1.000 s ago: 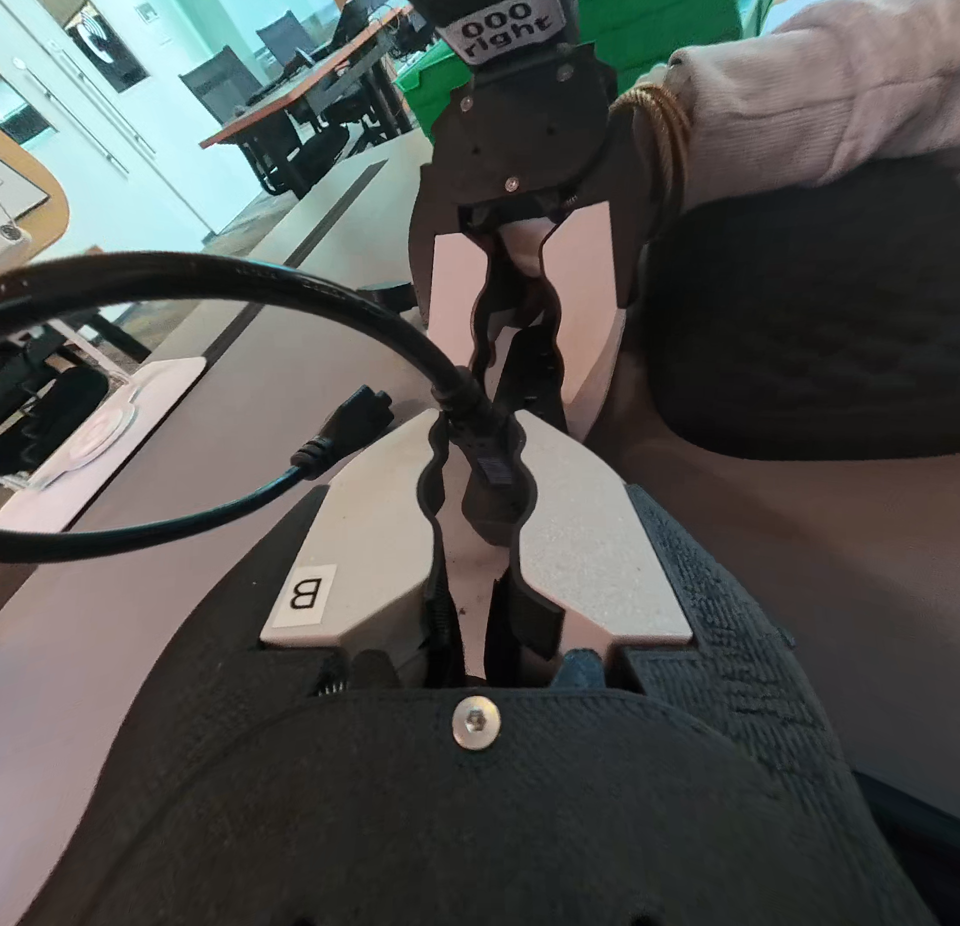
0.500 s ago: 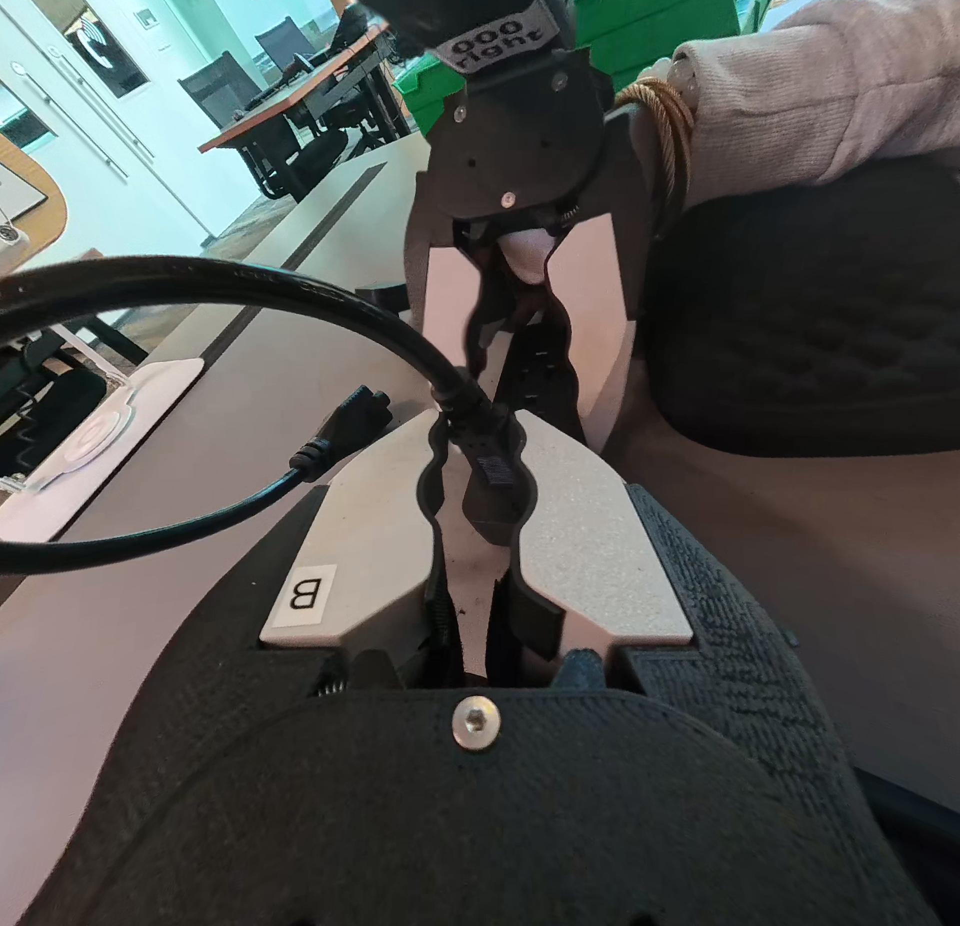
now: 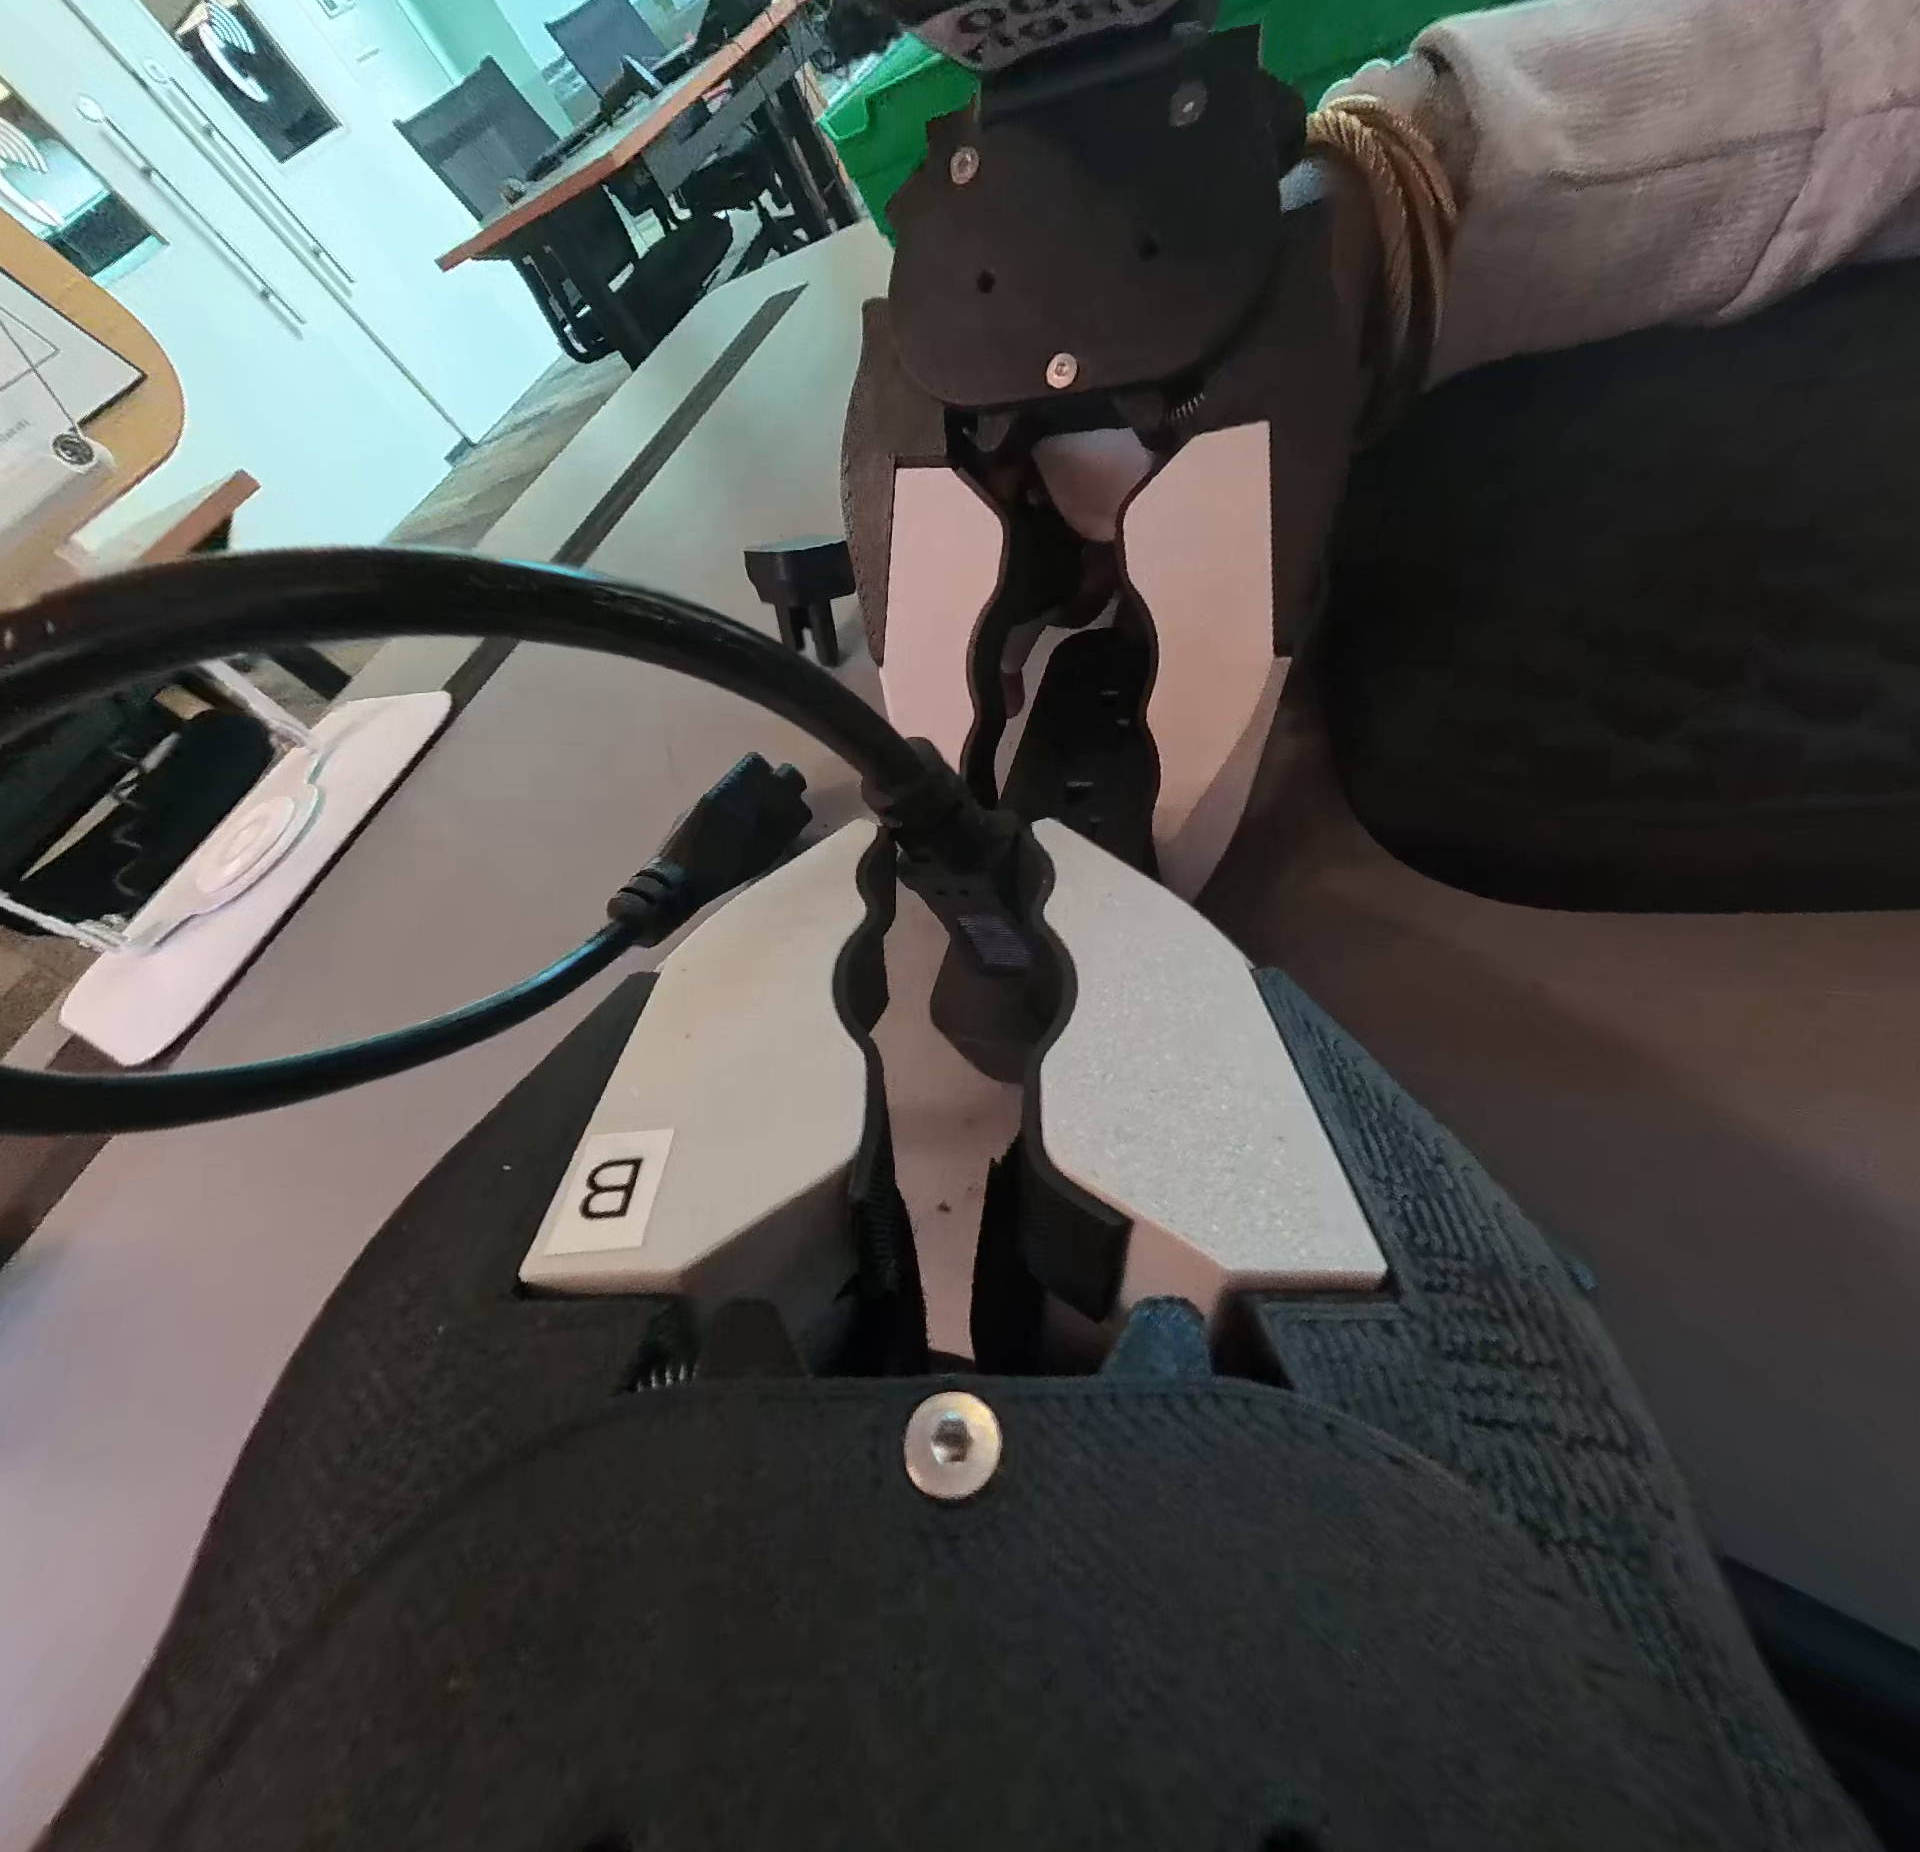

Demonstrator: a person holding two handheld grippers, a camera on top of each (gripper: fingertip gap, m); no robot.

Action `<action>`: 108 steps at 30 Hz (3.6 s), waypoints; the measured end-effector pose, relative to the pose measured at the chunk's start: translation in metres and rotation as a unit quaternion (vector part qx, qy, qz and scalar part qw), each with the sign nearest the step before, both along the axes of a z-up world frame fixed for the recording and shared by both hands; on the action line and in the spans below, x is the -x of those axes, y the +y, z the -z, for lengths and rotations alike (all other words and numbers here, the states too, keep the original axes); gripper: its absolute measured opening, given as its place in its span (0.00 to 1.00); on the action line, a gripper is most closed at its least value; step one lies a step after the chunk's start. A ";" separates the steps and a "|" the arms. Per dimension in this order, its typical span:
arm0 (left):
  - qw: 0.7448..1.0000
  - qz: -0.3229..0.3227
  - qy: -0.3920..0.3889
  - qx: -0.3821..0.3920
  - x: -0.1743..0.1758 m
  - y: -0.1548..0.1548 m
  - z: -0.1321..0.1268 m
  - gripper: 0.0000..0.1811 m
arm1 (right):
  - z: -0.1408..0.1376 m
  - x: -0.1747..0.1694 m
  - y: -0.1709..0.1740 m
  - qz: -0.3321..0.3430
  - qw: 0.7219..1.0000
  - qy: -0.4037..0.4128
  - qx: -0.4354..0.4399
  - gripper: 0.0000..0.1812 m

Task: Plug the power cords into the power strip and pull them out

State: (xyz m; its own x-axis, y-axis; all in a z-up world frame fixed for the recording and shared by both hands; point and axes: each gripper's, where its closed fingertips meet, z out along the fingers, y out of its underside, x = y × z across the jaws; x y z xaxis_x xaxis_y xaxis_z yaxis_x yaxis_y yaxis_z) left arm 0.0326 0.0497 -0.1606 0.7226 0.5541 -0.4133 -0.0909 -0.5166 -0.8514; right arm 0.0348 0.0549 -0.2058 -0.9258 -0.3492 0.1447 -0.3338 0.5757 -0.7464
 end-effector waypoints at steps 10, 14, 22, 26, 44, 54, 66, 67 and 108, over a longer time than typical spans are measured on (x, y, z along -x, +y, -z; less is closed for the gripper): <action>0.999 -0.023 0.033 0.028 0.004 -0.002 -0.001 0.12 | 0.000 0.004 0.001 0.009 1.000 -0.011 0.002 0.24; 0.998 -0.028 0.039 0.047 0.003 -0.003 -0.002 0.12 | -0.001 0.004 0.001 0.011 1.000 -0.015 0.005 0.25; 0.994 -0.045 0.071 0.066 0.005 -0.004 -0.004 0.11 | -0.001 0.007 0.000 0.018 1.000 -0.013 0.004 0.24; 0.989 -0.064 0.095 0.095 0.008 -0.008 -0.006 0.11 | -0.002 0.009 -0.002 0.029 0.999 -0.024 0.011 0.25; 0.987 -0.038 0.138 0.072 0.007 0.000 -0.010 0.19 | -0.001 0.003 0.001 0.008 1.000 -0.024 0.005 0.24; 0.986 -0.058 0.132 0.086 0.008 -0.002 -0.010 0.18 | -0.001 0.005 0.000 0.015 1.000 -0.025 0.008 0.25; 0.986 -0.061 0.131 0.087 0.007 -0.004 -0.012 0.16 | -0.003 0.005 -0.004 0.017 0.999 -0.025 0.020 0.24; 0.986 -0.062 0.129 0.087 0.007 -0.004 -0.012 0.16 | -0.003 0.006 -0.004 0.020 0.999 -0.025 0.020 0.24; 0.968 -0.110 0.176 0.140 0.014 -0.010 -0.019 0.16 | -0.008 0.016 -0.009 0.041 0.997 0.004 0.059 0.25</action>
State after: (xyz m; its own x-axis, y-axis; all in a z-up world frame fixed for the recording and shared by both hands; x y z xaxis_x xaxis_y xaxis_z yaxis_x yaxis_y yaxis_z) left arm 0.0182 0.0401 -0.1417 0.3882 0.5086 -0.7686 -0.2113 -0.7626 -0.6114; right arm 0.0191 0.0457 -0.1981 -0.9493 -0.2521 0.1878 -0.2953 0.5104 -0.8076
